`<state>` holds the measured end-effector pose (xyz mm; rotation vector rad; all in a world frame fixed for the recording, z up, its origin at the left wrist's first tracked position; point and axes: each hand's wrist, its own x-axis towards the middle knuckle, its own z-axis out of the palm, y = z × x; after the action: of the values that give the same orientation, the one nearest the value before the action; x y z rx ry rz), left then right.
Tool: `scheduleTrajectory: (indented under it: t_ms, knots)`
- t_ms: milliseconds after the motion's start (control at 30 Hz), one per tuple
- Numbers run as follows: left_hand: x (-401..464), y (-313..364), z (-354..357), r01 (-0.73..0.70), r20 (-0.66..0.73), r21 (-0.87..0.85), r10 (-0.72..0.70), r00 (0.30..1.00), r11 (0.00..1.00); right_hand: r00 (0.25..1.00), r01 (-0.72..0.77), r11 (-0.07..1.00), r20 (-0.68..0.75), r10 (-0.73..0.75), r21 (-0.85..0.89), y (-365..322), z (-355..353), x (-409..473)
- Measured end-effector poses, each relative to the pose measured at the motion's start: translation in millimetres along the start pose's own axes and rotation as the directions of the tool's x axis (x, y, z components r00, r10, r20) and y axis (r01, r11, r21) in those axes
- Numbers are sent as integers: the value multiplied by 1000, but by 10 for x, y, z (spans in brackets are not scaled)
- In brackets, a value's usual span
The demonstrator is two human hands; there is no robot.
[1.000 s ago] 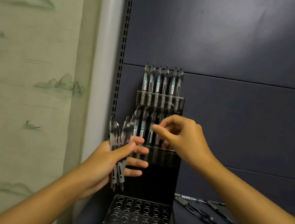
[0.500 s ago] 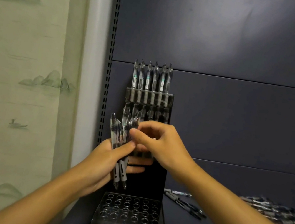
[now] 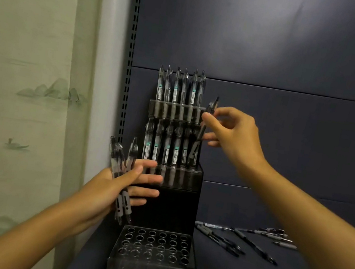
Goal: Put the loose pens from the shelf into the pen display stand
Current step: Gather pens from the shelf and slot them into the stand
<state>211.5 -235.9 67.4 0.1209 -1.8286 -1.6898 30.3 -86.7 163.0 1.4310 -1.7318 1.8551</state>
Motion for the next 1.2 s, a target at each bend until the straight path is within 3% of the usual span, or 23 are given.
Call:
scheduleTrajectory:
  t_ms: [467, 800, 967, 1067, 1200]
  knots:
    - [-11, 18, 35, -10, -35, -104, 7, 999, 995, 990, -28, 989, 132, 48, -147, 164, 205, -90]
    - [-39, 19, 96, 11, 1, -139, -11, 1000, 990, 973, 52, 901, 225, 51, -431, 182, 248, -42]
    - [-37, 17, 84, 22, 10, -150, -21, 1000, 988, 982, 50, 897, 183, 35, -440, 173, 196, -86]
    - [-29, 36, 98, 31, 9, -159, -30, 1000, 987, 990, 106, 923, 129, -62, -369, 91, 194, -176]
    - [0, 82, 188, 34, 13, -167, -32, 999, 985, 946, 152, 949, 319, -58, -276, -112, 293, -325]
